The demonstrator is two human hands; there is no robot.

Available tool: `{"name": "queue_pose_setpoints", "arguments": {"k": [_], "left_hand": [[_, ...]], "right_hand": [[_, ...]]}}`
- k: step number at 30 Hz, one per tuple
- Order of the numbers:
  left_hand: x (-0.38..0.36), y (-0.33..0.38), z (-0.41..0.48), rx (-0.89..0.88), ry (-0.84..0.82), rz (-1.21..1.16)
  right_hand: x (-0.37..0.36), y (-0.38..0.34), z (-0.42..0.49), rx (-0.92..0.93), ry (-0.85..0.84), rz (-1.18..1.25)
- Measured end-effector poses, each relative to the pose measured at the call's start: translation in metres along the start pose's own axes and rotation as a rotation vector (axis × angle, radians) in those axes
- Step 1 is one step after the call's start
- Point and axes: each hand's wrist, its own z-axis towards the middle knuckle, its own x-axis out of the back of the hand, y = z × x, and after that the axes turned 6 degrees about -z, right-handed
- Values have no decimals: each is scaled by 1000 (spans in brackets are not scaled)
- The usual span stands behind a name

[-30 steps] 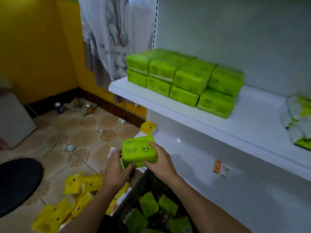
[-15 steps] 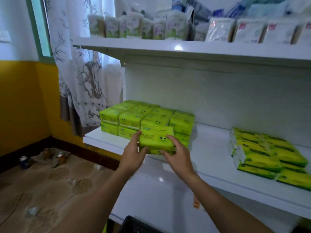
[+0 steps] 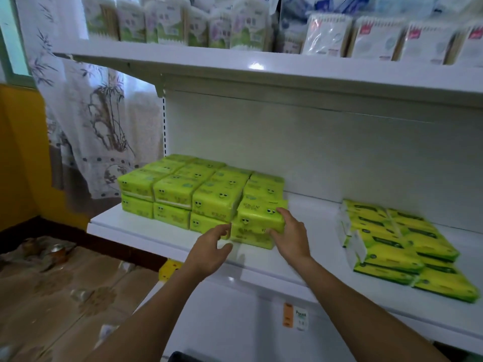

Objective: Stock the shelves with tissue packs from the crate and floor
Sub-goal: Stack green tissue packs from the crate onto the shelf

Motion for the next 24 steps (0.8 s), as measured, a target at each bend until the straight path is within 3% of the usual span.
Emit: {"name": "queue_pose_setpoints", "arguments": {"k": [3, 12, 18, 24], "left_hand": [[4, -12, -1, 55, -8, 14], [7, -27, -11, 115, 20, 27], [15, -22, -34, 111, 60, -2], [9, -41, -81, 207, 159, -124]], "right_hand": [[-6, -3, 9, -54, -4, -80], [-8, -9, 8, -141, 33, 181], [9, -5, -33, 18, 17, -209], [-25, -23, -85, 130, -79, -130]]}}
